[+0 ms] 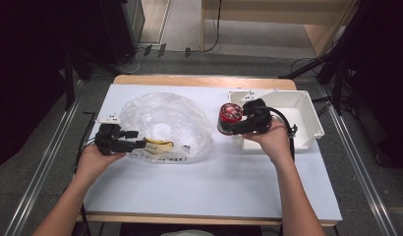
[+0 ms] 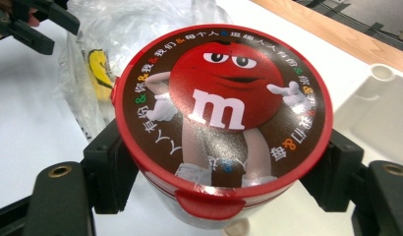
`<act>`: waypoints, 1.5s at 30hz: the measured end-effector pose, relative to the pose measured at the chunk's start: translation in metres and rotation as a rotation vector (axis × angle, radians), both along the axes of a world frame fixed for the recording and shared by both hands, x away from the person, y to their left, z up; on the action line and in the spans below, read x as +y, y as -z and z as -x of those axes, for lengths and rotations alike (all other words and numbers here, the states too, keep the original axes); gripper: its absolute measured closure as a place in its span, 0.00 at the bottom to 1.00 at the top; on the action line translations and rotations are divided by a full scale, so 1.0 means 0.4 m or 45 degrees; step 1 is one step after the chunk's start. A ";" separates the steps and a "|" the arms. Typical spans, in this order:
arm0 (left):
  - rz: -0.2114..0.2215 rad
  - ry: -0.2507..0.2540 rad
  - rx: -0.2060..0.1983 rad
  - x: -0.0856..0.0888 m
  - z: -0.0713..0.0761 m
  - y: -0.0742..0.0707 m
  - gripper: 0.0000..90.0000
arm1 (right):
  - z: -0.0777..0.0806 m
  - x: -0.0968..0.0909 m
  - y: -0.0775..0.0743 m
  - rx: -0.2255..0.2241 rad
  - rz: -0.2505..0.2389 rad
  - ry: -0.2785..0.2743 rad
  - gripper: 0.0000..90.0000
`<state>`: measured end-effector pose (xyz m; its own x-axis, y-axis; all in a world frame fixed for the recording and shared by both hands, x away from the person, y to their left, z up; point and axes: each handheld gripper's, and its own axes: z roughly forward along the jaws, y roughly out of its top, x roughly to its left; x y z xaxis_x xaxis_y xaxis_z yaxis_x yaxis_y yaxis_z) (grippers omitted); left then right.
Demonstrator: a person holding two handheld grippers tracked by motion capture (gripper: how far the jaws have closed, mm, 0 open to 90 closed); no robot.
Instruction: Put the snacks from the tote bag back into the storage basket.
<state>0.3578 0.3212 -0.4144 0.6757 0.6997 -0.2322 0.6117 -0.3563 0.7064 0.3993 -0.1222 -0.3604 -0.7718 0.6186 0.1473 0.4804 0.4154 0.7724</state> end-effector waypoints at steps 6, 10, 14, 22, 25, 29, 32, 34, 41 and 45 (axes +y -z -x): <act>0.005 0.001 -0.003 -0.003 -0.001 0.000 0.41 | -0.006 -0.027 0.001 0.002 0.002 0.039 0.29; -0.001 0.006 0.000 -0.004 -0.002 0.002 0.41 | -0.011 -0.044 0.000 0.000 0.001 0.058 0.29; -0.008 0.010 0.005 -0.007 -0.002 0.004 0.41 | -0.015 -0.061 0.000 -0.004 0.000 0.084 0.29; 0.003 0.010 0.002 -0.005 -0.002 0.003 0.41 | -0.023 -0.098 0.004 -0.004 -0.004 0.134 0.29; 0.003 0.002 0.001 -0.005 -0.001 0.002 0.41 | -0.026 -0.112 0.006 -0.004 0.003 0.158 0.29; 0.008 0.001 -0.003 -0.004 -0.002 0.001 0.41 | -0.034 -0.128 0.014 0.000 0.001 0.183 0.29; 0.009 0.005 0.000 -0.006 -0.002 0.002 0.41 | -0.039 -0.135 0.019 0.010 0.005 0.200 0.29; 0.007 0.009 0.002 -0.007 -0.002 0.002 0.41 | -0.045 -0.140 0.023 0.011 0.003 0.211 0.29; 0.000 0.009 0.001 -0.009 -0.002 0.003 0.41 | -0.060 -0.156 0.042 0.030 0.013 0.251 0.29; 0.000 0.015 0.000 -0.012 -0.002 0.004 0.41 | -0.073 -0.157 0.055 0.035 0.022 0.264 0.29</act>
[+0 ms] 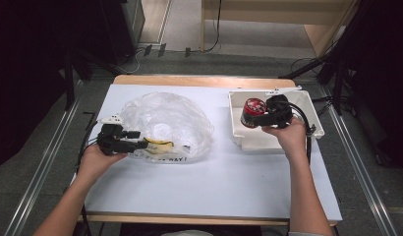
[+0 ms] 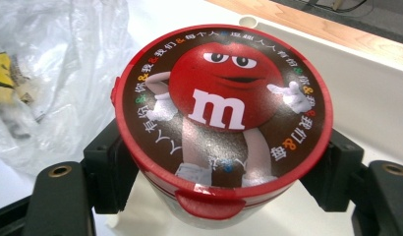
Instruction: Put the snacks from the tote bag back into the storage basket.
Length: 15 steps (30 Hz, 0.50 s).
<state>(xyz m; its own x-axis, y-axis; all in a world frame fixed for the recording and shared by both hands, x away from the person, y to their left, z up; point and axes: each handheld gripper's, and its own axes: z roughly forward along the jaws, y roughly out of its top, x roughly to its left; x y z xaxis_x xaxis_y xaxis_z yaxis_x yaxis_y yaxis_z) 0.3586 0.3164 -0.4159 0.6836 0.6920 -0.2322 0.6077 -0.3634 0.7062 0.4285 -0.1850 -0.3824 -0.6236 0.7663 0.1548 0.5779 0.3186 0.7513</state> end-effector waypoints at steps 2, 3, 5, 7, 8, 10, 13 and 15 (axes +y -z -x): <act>0.003 0.000 0.000 0.000 0.000 0.000 0.41 | -0.008 0.000 0.008 0.009 0.009 0.007 0.29; 0.002 -0.002 -0.002 0.000 0.000 -0.001 0.41 | -0.012 0.000 0.011 0.009 0.016 0.010 0.29; 0.005 -0.005 -0.003 0.001 0.000 -0.001 0.41 | -0.021 0.000 0.019 0.018 0.019 0.020 0.29; 0.004 -0.007 -0.003 0.001 -0.001 -0.001 0.41 | -0.029 -0.001 0.026 0.024 0.017 0.030 0.29; 0.006 -0.005 -0.002 0.001 -0.001 0.000 0.41 | -0.032 -0.001 0.029 0.025 0.018 0.035 0.29; 0.004 -0.001 -0.003 0.000 0.000 0.000 0.41 | -0.039 -0.001 0.037 0.036 0.028 0.046 0.29; 0.003 -0.003 -0.003 0.000 0.000 0.000 0.41 | -0.048 -0.001 0.045 0.037 0.038 0.054 0.29; 0.002 -0.002 0.000 0.001 -0.001 0.000 0.41 | -0.054 0.001 0.049 0.028 0.041 0.064 0.29</act>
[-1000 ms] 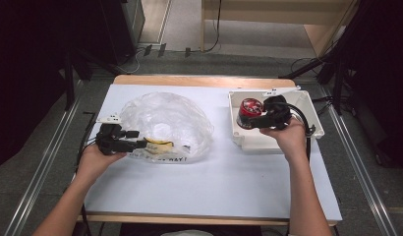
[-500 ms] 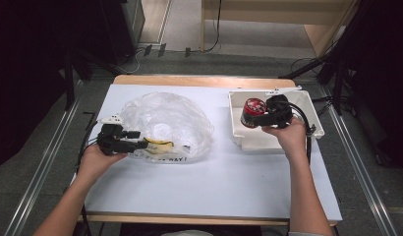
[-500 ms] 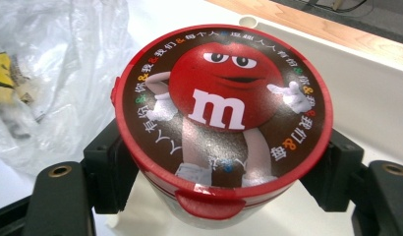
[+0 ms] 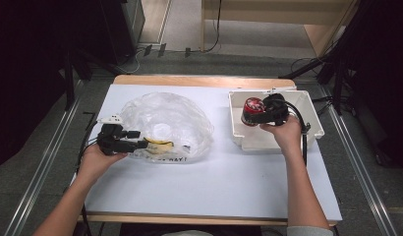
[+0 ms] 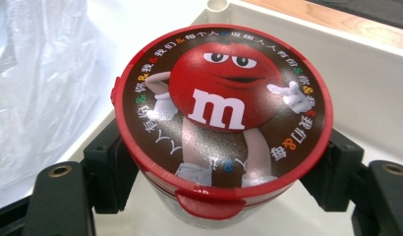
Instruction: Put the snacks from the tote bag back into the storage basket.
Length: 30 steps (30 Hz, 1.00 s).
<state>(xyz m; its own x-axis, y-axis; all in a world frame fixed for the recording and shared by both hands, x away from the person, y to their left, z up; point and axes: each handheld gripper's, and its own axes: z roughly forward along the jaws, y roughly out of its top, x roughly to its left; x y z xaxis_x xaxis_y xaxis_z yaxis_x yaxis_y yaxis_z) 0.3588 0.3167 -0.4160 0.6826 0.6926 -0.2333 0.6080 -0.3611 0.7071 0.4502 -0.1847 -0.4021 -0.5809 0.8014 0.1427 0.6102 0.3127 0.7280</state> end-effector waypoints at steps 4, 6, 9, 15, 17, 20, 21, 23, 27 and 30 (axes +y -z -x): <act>-0.003 0.000 0.000 0.000 -0.001 0.001 0.41 | -0.014 0.006 0.010 0.003 0.017 0.011 0.29; -0.003 -0.001 -0.002 0.000 0.000 0.001 0.41 | -0.022 0.009 0.016 0.004 0.021 0.015 0.29; 0.000 -0.007 -0.004 0.001 0.001 -0.001 0.41 | -0.035 0.014 0.025 0.006 0.022 0.028 0.29; 0.009 -0.004 -0.002 0.002 0.000 0.000 0.41 | -0.057 0.023 0.034 0.002 0.020 0.050 0.29; 0.012 -0.009 -0.006 0.002 0.001 -0.001 0.41 | -0.065 0.025 0.040 -0.001 0.035 0.054 0.29; 0.018 -0.012 -0.007 0.003 0.000 -0.001 0.41 | -0.079 0.031 0.049 0.016 0.060 0.055 0.29; 0.016 -0.014 -0.005 0.004 0.000 -0.001 0.41 | -0.083 0.033 0.052 0.010 0.070 0.055 0.29; 0.013 -0.017 -0.004 0.004 0.000 -0.001 0.41 | -0.091 0.038 0.058 0.018 0.066 0.055 0.29; 0.012 -0.016 -0.008 0.004 0.001 -0.001 0.41 | -0.100 0.044 0.071 0.026 0.085 0.060 0.29; 0.011 -0.023 -0.007 0.006 0.003 -0.001 0.41 | -0.106 0.043 0.079 0.037 0.075 0.067 0.29</act>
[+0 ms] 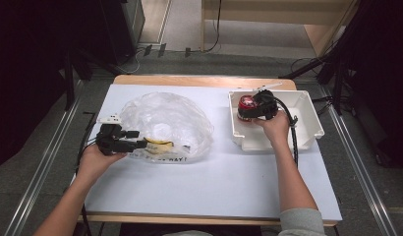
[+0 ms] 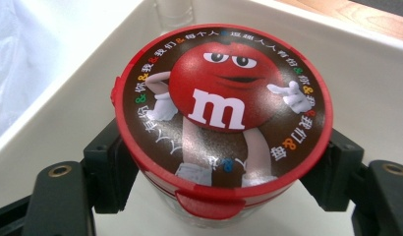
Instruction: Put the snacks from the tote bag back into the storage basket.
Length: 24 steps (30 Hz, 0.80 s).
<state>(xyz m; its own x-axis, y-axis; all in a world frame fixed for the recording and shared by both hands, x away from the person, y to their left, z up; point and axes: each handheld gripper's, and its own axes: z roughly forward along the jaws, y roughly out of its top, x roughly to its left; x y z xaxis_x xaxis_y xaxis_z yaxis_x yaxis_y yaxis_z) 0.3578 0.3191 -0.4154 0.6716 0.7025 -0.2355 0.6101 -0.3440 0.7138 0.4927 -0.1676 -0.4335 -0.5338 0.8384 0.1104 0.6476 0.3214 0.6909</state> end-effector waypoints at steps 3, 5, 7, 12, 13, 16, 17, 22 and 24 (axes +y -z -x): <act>0.000 0.003 0.002 0.001 0.001 0.000 0.41 | -0.003 -0.001 0.006 0.003 -0.002 0.011 0.29; -0.001 0.000 0.002 0.000 0.001 0.001 0.41 | -0.004 -0.002 0.009 0.009 -0.012 0.012 0.29; -0.002 0.004 0.002 0.000 0.001 0.001 0.41 | -0.005 -0.002 0.012 0.013 -0.001 0.012 0.29; -0.003 0.004 0.000 -0.001 0.001 0.001 0.41 | -0.008 -0.003 0.024 0.017 0.014 0.023 0.29; -0.002 0.005 0.001 -0.001 0.001 0.001 0.41 | -0.009 -0.003 0.028 0.019 0.022 0.017 0.29; -0.003 0.006 0.001 -0.001 0.001 0.002 0.41 | -0.010 -0.004 0.033 0.012 0.026 0.024 0.29; -0.004 0.006 0.001 -0.001 0.001 0.002 0.41 | -0.010 -0.004 0.033 0.015 0.019 0.036 0.29; -0.008 0.011 0.006 -0.002 0.001 0.002 0.41 | -0.011 -0.004 0.039 -0.003 0.009 0.032 0.29; -0.008 0.011 0.007 -0.002 0.001 0.003 0.41 | -0.012 -0.003 0.041 -0.017 0.016 0.023 0.29</act>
<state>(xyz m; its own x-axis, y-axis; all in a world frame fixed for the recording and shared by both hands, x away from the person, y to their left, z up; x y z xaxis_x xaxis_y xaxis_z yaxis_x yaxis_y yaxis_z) 0.3575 0.3184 -0.4165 0.6766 0.6979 -0.2348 0.6108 -0.3539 0.7083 0.4975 -0.1688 -0.4500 -0.5202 0.8490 0.0929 0.6440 0.3184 0.6956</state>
